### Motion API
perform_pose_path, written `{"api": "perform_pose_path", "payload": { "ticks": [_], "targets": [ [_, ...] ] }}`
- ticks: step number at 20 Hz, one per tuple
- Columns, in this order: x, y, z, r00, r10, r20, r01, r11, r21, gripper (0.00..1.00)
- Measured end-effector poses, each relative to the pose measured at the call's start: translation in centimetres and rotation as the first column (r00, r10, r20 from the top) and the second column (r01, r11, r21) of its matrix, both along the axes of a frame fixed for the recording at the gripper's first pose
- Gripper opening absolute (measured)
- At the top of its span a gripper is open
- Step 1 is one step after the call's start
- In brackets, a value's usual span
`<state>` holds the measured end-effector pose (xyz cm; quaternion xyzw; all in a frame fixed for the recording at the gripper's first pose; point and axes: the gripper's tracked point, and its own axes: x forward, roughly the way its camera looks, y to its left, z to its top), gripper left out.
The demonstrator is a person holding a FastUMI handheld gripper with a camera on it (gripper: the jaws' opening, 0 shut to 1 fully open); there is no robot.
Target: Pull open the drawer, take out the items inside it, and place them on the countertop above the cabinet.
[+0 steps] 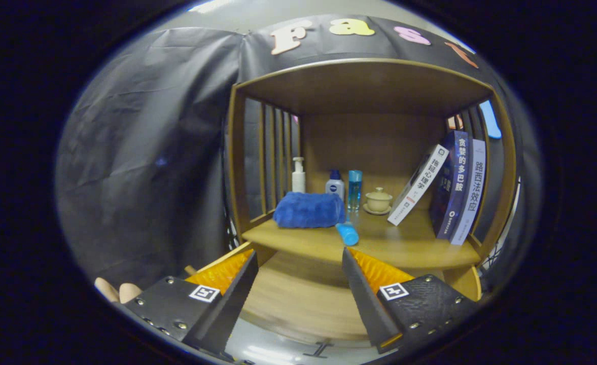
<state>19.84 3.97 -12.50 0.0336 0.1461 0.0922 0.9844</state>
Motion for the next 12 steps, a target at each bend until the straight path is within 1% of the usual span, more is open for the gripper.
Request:
{"api": "perform_pose_path", "payload": {
  "ticks": [3, 6, 8, 10, 12],
  "targets": [
    [-3.4, 1.6, -2.4, 1.000, 0.014, 0.013, -0.013, 0.998, -0.057, 0.99],
    [-5.6, 2.7, -4.8, 1.000, -0.019, 0.005, 0.020, 0.993, -0.120, 0.97],
    [-6.2, 2.5, -6.3, 0.998, -0.064, -0.010, 0.062, 0.989, -0.137, 0.97],
    [-6.3, 1.3, -7.7, 0.990, -0.137, -0.021, 0.132, 0.977, -0.168, 0.97],
    [-6.4, 1.2, -8.4, 0.985, -0.170, -0.018, 0.165, 0.970, -0.179, 0.97]
  ]
}}
